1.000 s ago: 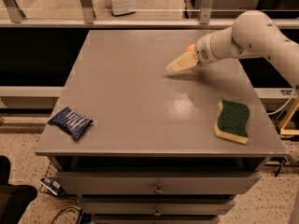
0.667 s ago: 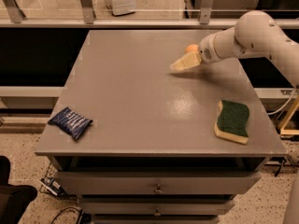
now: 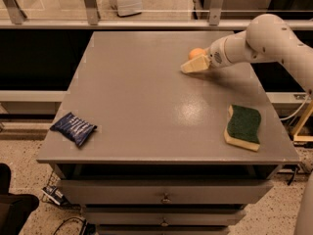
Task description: Move orange near rxbar blueberry
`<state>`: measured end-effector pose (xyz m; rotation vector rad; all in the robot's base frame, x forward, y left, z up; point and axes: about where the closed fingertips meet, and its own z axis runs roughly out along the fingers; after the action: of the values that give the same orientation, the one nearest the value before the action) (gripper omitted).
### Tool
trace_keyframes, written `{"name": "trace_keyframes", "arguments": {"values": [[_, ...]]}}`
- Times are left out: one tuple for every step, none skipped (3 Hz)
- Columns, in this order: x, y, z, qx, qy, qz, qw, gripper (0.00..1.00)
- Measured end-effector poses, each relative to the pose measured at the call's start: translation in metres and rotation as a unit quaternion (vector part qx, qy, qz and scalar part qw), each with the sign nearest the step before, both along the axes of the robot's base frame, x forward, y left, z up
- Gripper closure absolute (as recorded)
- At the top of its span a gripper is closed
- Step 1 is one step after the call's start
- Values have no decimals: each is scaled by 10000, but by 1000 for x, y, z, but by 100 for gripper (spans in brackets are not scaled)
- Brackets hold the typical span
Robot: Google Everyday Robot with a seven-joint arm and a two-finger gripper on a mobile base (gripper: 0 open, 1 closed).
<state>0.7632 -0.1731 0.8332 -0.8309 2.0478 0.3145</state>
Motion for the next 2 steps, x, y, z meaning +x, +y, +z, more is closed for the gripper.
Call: {"name": "trace_keyframes", "arguments": {"values": [[0,2,-2,4,15,17,10000,64],[1,3,-2,5,19,21,10000,87]]}}
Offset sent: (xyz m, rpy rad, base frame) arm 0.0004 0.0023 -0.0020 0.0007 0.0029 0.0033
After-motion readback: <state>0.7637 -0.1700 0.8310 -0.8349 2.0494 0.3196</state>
